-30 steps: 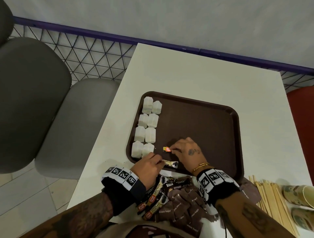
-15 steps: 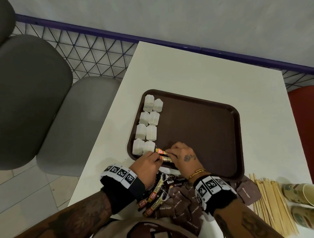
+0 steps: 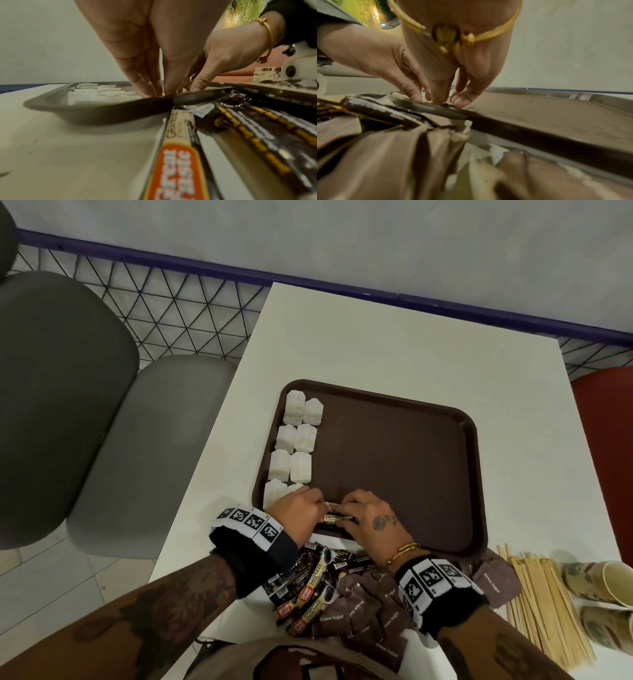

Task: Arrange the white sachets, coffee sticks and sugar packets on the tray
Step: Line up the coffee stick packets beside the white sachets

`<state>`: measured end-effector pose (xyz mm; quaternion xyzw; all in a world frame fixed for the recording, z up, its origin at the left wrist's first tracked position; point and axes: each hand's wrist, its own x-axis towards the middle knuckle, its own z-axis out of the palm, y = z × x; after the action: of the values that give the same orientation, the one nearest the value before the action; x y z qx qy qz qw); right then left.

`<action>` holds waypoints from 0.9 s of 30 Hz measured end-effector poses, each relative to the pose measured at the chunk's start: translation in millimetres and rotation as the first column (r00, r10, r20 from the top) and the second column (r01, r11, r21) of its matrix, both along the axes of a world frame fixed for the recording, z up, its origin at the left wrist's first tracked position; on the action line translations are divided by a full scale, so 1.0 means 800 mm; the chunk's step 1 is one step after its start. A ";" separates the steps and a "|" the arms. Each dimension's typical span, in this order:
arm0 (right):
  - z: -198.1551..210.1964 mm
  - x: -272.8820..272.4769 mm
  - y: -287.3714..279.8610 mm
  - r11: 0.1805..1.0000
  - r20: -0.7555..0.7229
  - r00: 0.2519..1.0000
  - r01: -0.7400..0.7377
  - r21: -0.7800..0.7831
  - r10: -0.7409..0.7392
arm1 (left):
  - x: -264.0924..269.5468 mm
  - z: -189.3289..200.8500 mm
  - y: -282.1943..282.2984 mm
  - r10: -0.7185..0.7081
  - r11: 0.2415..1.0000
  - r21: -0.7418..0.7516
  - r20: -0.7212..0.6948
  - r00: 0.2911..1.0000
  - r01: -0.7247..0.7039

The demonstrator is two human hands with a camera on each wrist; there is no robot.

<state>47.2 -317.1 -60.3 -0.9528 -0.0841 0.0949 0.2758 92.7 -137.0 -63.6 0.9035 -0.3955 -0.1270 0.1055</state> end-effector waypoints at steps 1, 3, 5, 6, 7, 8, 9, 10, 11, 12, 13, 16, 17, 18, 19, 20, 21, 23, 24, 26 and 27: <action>0.000 0.001 0.000 1.000 -0.010 1.000 0.013 0.015 -0.013 | 0.003 -0.004 0.000 0.001 1.000 0.011 -0.007 1.000 -0.001; 0.001 0.003 0.001 0.999 -0.046 0.999 0.029 0.030 -0.027 | 0.007 -0.002 -0.001 -0.004 1.000 0.022 -0.003 1.000 0.004; 0.003 0.005 0.000 0.999 -0.079 0.996 0.037 0.039 -0.034 | 0.010 0.002 -0.002 -0.005 1.000 -0.017 0.000 1.000 0.005; 0.006 0.004 -0.001 0.998 -0.095 0.995 0.045 0.051 -0.040 | 0.010 0.004 0.000 0.004 0.998 -0.056 0.012 1.000 -0.004; 0.011 0.003 -0.002 0.996 -0.108 0.993 0.056 0.068 -0.048 | 0.008 0.008 0.003 0.021 0.994 -0.106 0.008 1.000 -0.020; 0.016 0.001 -0.004 0.994 -0.115 0.992 0.063 0.093 -0.052 | 0.005 0.012 0.006 0.044 0.986 -0.163 -0.008 0.999 -0.045; 0.023 -0.002 -0.007 0.991 -0.115 0.992 0.056 0.123 -0.042 | 0.001 0.018 0.010 0.068 0.977 -0.200 -0.053 0.996 -0.077; 0.031 -0.007 -0.010 0.989 -0.122 0.992 0.031 0.146 -0.013 | -0.004 0.026 0.013 0.109 0.967 -0.218 -0.116 0.987 -0.133; 0.041 -0.014 -0.013 0.987 -0.141 0.989 -0.010 0.160 0.032 | -0.011 0.035 0.018 0.146 0.967 -0.176 -0.208 0.967 -0.184; 0.050 -0.021 -0.015 0.985 -0.174 0.981 -0.056 0.163 0.084 | -0.017 0.042 0.023 0.169 0.969 -0.125 -0.295 0.940 -0.214; 0.057 -0.029 -0.018 0.983 -0.212 0.968 -0.103 0.154 0.135 | -0.024 0.046 0.027 0.171 0.972 -0.091 -0.357 0.918 -0.216; 0.059 -0.048 -0.027 0.977 -0.301 0.931 -0.214 0.014 0.208 | -0.039 0.053 0.029 0.170 0.985 0.059 -0.478 0.862 -0.161; 0.056 -0.052 -0.028 0.971 -0.310 0.927 -0.236 -0.038 0.213 | -0.042 0.054 0.027 0.187 0.982 0.110 -0.493 0.850 -0.153; 0.053 -0.056 -0.028 0.968 -0.310 0.928 -0.242 -0.072 0.209 | -0.046 0.054 0.025 0.212 0.976 0.161 -0.499 0.840 -0.150; 0.051 -0.058 -0.027 0.968 -0.304 0.931 -0.237 -0.086 0.201 | -0.050 0.054 0.022 0.228 0.968 0.209 -0.490 0.841 -0.140; 0.049 -0.059 -0.026 0.970 -0.292 0.937 -0.227 -0.088 0.193 | -0.053 0.053 0.019 0.235 0.959 0.253 -0.474 0.849 -0.124; 0.047 -0.060 -0.024 0.972 -0.276 0.943 -0.219 -0.085 0.188 | -0.056 0.052 0.016 0.239 0.952 0.285 -0.458 0.856 -0.113; 0.043 -0.061 -0.022 0.975 -0.246 0.951 -0.211 -0.070 0.188 | -0.062 0.049 0.011 0.263 0.942 0.310 -0.440 0.859 -0.129; 0.041 -0.062 -0.022 0.976 -0.233 0.953 -0.211 -0.063 0.191 | -0.064 0.049 0.009 0.279 0.938 0.314 -0.428 0.860 -0.148; 0.038 -0.063 -0.023 0.979 -0.218 0.958 -0.199 -0.049 0.184 | -0.067 0.048 0.009 0.290 0.938 0.298 -0.409 0.865 -0.174; 0.038 -0.063 -0.023 0.981 -0.213 0.961 -0.188 -0.043 0.175 | -0.067 0.048 0.010 0.292 0.941 0.284 -0.409 0.864 -0.184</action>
<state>-3.6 -335.5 -29.7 -0.9341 -0.1387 0.2217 0.2432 38.7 -128.9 -25.3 0.8982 -0.2275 -0.3625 0.1003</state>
